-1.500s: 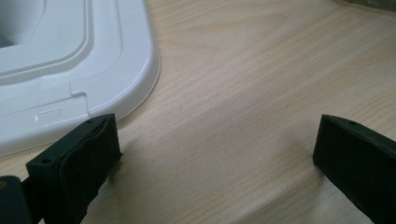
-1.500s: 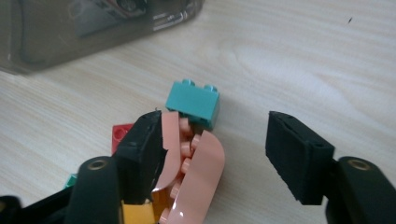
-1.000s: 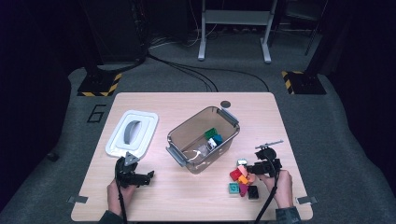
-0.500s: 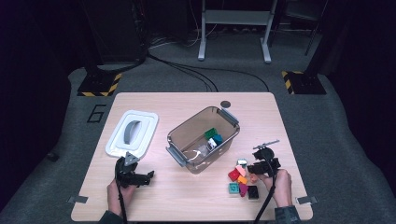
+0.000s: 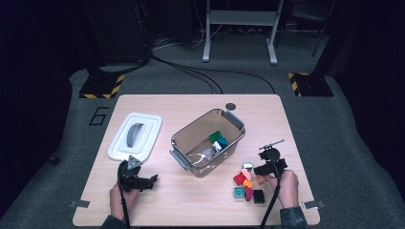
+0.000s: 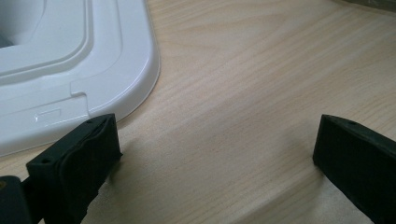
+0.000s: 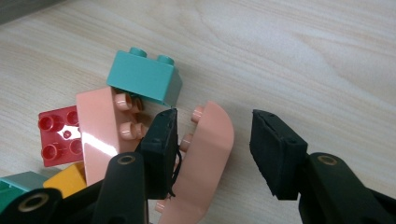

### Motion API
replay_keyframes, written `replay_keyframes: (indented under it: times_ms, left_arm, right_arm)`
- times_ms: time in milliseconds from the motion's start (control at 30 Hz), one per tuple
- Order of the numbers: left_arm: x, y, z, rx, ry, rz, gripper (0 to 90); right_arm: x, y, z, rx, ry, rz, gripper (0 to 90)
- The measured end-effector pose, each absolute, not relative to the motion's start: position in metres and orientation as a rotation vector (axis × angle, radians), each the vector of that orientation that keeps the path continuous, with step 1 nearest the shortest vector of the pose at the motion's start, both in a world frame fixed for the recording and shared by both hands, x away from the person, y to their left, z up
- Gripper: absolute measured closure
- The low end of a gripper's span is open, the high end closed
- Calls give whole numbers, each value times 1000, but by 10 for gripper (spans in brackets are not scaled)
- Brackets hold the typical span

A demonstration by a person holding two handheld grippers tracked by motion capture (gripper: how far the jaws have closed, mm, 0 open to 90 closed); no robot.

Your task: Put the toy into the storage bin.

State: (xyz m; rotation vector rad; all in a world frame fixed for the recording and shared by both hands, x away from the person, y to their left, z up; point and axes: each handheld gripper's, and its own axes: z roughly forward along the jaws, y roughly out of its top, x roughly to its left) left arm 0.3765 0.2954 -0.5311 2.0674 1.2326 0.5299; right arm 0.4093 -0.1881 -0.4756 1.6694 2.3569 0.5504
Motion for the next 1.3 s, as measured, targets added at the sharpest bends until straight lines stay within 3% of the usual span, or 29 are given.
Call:
replay_keyframes:
  times_ms: [233, 1300]
  left_arm:
    - [376, 295, -531, 2063, 1236, 528, 4]
    - [376, 295, -531, 2065, 1236, 524, 4]
  right_arm:
    - [411, -192, -481, 1705, 2369, 556, 636]
    - [440, -200, -447, 1598, 2186, 823, 642]
